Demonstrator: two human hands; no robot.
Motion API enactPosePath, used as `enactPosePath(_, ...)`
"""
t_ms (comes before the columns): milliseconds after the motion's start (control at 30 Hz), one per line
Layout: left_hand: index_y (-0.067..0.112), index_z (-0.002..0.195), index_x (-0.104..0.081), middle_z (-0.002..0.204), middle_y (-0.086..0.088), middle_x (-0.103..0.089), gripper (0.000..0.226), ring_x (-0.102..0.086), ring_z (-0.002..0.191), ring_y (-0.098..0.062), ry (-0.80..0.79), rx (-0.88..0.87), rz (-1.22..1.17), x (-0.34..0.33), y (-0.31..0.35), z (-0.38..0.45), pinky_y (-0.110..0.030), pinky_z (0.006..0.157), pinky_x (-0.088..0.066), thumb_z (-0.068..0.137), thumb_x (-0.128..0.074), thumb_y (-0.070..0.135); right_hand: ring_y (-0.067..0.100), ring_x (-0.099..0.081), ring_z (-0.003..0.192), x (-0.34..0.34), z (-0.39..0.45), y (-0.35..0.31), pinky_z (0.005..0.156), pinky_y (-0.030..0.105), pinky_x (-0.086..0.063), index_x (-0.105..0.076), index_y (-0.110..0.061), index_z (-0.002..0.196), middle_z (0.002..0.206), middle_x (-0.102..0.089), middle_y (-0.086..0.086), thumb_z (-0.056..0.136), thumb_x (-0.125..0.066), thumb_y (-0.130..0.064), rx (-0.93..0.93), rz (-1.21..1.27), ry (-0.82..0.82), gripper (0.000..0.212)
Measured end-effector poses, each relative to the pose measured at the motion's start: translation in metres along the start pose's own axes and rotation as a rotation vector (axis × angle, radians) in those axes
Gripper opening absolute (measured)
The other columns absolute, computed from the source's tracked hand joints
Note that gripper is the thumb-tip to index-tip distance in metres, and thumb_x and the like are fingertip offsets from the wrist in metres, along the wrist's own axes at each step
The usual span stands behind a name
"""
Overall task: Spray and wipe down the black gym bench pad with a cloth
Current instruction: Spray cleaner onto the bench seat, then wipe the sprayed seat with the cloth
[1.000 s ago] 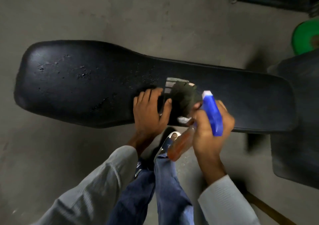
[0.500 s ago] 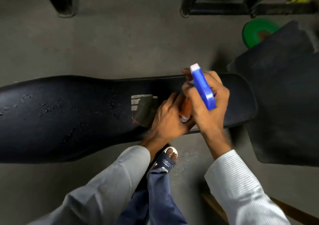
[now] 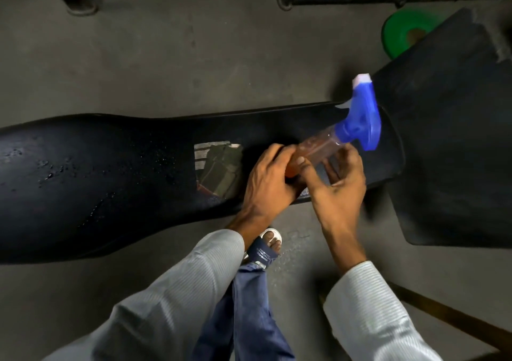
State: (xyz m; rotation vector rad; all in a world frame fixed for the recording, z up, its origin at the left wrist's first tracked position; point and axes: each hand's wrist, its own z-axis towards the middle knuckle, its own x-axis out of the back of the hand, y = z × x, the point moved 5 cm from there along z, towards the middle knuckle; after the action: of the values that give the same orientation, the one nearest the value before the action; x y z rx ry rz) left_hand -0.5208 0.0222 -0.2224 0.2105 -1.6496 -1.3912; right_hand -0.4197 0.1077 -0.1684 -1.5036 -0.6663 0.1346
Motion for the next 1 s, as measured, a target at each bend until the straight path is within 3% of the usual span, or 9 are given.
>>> enactPosePath(200, 0.012, 0.14, -0.064, 0.127, -0.008, -0.062, 0.059, -0.069, 0.106, -0.029, -0.062, 0.069, 0.014, -0.007, -0.014, -0.004, -0.048, 0.09, -0.06, 0.086, -0.064, 0.036, 0.01, -0.067, 0.131, -0.009, -0.006, 0.035, 0.099, 0.014, -0.054, -0.062, -0.007, 0.143, 0.139, -0.07, 0.004, 0.089, -0.074, 0.009, -0.22, 0.176, 0.029, 0.058)
enactPosePath(333, 0.014, 0.144, -0.061, 0.13, -0.01, -0.063, 0.058, -0.067, 0.115, -0.03, -0.081, 0.08, 0.084, -0.005, -0.025, -0.01, -0.05, 0.097, -0.059, 0.089, -0.08, 0.024, 0.03, -0.072, 0.12, -0.016, -0.011, 0.069, 0.108, 0.046, -0.058, -0.067, 0.0, 0.133, 0.128, -0.075, 0.017, 0.092, -0.065, 0.011, -0.456, 0.312, 0.164, 0.042)
enactPosePath(400, 0.012, 0.144, -0.06, 0.132, -0.012, -0.064, 0.058, -0.065, 0.12, -0.032, -0.076, 0.064, 0.12, 0.0, -0.027, -0.015, -0.049, 0.1, -0.058, 0.091, -0.079, 0.025, 0.025, -0.073, 0.102, -0.02, -0.019, 0.083, 0.097, 0.051, -0.062, -0.071, -0.003, 0.119, 0.111, -0.076, 0.013, 0.098, -0.061, 0.008, -0.588, 0.306, 0.232, 0.025)
enactPosePath(500, 0.009, 0.138, -0.064, 0.125, -0.014, -0.066, 0.051, -0.065, 0.113, -0.033, 0.01, 0.017, 0.214, 0.016, -0.03, -0.028, -0.049, 0.097, -0.057, 0.09, -0.072, 0.021, 0.02, -0.071, 0.088, -0.034, -0.041, 0.094, 0.076, 0.042, -0.062, -0.073, -0.003, 0.11, 0.108, -0.077, 0.018, 0.105, -0.058, -0.006, -0.653, 0.168, 0.162, 0.016)
enactPosePath(567, 0.009, 0.132, -0.068, 0.122, -0.013, -0.068, 0.046, -0.063, 0.112, -0.031, 0.109, 0.007, 0.283, 0.028, -0.04, -0.041, -0.046, 0.098, -0.053, 0.087, -0.073, 0.016, 0.029, -0.076, 0.091, -0.049, -0.053, 0.091, 0.087, 0.053, -0.065, -0.076, -0.013, 0.097, 0.1, -0.08, 0.015, 0.1, -0.064, -0.012, -0.557, 0.085, 0.083, 0.013)
enactPosePath(633, 0.012, 0.128, -0.07, 0.124, -0.011, -0.068, 0.038, -0.06, 0.114, -0.028, 0.191, 0.048, 0.338, 0.044, -0.057, -0.052, -0.044, 0.099, -0.048, 0.09, -0.069, 0.018, 0.022, -0.077, 0.094, -0.069, -0.06, 0.076, 0.091, 0.054, -0.063, -0.076, -0.024, 0.094, 0.094, -0.08, 0.001, 0.093, -0.067, -0.015, -0.361, -0.05, -0.027, 0.013)
enactPosePath(767, 0.013, 0.125, -0.07, 0.128, -0.013, -0.067, 0.04, -0.055, 0.113, -0.027, 0.243, 0.151, 0.459, 0.078, -0.094, -0.069, -0.042, 0.095, -0.039, 0.098, -0.054, 0.037, 0.017, -0.067, 0.113, -0.119, -0.066, 0.038, 0.098, 0.043, -0.058, -0.072, -0.024, 0.117, 0.118, -0.073, -0.002, 0.098, -0.058, -0.019, 0.202, -0.357, -0.279, 0.024)
enactPosePath(867, 0.015, 0.129, -0.065, 0.138, -0.012, -0.063, 0.039, -0.057, 0.123, -0.031, 0.305, 0.231, 0.532, 0.105, -0.115, -0.094, -0.043, 0.103, -0.038, 0.094, -0.061, 0.033, 0.025, -0.049, 0.148, -0.16, -0.059, 0.04, 0.127, 0.042, -0.036, -0.063, -0.017, 0.145, 0.154, -0.061, 0.007, 0.105, -0.056, -0.022, 0.453, -0.559, -0.447, 0.041)
enactPosePath(1000, 0.011, 0.141, -0.058, 0.152, -0.016, -0.054, 0.057, -0.05, 0.137, -0.035, 0.333, 0.264, 0.588, 0.14, -0.131, -0.136, -0.05, 0.115, -0.038, 0.087, -0.069, 0.022, 0.032, -0.019, 0.166, -0.188, -0.05, 0.061, 0.136, 0.05, -0.009, -0.036, -0.01, 0.166, 0.176, -0.029, 0.014, 0.11, -0.046, -0.034, 0.517, -0.83, -0.518, 0.062)
